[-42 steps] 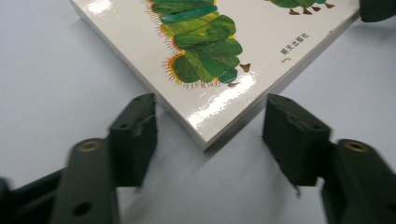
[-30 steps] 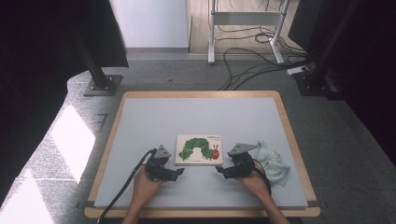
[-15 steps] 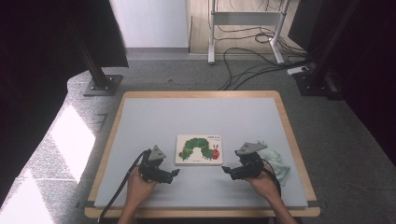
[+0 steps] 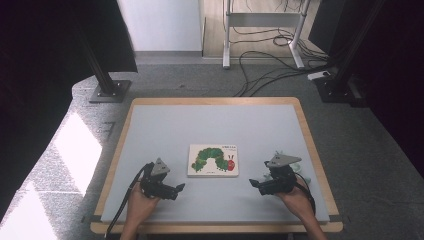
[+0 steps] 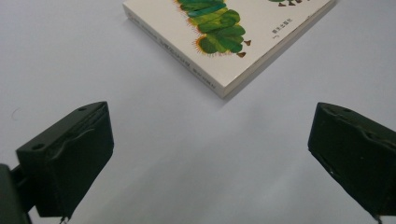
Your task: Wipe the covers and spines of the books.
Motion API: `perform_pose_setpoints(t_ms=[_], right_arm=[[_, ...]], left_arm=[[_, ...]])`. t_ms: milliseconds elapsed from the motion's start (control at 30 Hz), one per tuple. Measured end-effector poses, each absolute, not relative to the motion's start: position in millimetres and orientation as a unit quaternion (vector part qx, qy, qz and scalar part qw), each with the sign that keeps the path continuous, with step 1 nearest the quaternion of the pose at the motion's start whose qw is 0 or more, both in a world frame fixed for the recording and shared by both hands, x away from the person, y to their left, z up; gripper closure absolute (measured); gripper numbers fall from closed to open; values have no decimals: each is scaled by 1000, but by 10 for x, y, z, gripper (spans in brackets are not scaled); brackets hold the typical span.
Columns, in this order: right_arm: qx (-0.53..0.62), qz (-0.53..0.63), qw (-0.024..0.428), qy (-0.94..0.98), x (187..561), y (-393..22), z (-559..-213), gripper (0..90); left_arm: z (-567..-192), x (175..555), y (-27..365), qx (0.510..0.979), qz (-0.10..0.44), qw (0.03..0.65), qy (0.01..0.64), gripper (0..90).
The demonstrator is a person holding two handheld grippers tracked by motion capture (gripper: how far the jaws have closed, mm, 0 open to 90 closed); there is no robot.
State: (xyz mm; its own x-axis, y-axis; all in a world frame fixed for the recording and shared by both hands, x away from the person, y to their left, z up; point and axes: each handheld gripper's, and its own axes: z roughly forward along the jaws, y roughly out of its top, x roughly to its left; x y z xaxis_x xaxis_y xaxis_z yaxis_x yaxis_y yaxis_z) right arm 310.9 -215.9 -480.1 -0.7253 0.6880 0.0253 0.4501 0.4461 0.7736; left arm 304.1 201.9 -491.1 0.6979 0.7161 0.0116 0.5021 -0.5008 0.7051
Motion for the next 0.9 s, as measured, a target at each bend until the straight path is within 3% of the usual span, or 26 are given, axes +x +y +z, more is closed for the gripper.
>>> perform_pose_setpoints(t_ms=[467,900], right_arm=[[412,365,185,814,3008,-2700,-5201,0],[422,348,187,816,3028,-2704,-5362,0]], left_arm=[[-5228,3020,2312,848,154,322,393,0],[-5287,3029,2311,847,146,322,396,0]])
